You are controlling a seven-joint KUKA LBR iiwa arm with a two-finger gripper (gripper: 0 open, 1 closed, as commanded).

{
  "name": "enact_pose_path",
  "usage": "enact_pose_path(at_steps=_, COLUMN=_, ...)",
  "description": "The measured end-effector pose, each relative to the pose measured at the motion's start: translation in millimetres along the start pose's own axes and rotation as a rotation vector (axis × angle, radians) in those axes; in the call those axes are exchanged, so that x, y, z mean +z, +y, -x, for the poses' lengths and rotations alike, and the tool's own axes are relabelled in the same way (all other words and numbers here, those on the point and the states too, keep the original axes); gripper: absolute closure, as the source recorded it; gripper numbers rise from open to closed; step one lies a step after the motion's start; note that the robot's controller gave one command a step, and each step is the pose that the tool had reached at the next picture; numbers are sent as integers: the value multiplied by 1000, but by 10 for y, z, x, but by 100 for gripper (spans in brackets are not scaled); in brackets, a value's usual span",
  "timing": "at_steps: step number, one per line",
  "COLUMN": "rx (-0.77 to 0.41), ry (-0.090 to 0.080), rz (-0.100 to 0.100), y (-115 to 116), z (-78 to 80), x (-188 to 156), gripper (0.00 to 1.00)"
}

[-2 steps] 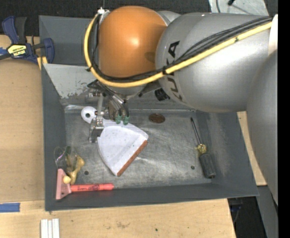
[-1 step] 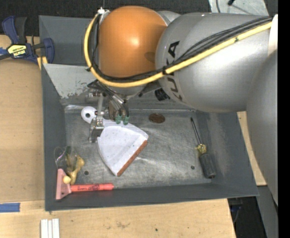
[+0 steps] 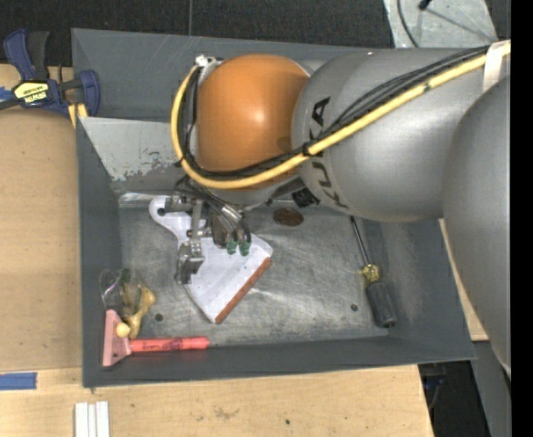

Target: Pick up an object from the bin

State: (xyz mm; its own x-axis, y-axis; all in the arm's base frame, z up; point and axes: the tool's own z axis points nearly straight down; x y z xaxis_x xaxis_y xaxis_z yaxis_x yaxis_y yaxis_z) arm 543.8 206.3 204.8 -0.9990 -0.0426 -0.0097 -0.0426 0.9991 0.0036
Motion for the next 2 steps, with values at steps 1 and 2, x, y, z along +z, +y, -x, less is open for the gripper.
enact_pose_path(at_steps=1, rx=-183, ry=4, rz=-1, y=195, z=-43, x=1258, gripper=100)
enact_pose_path(at_steps=2, rx=-183, ry=7, rz=-2, y=195, z=-55, x=1272, gripper=0)
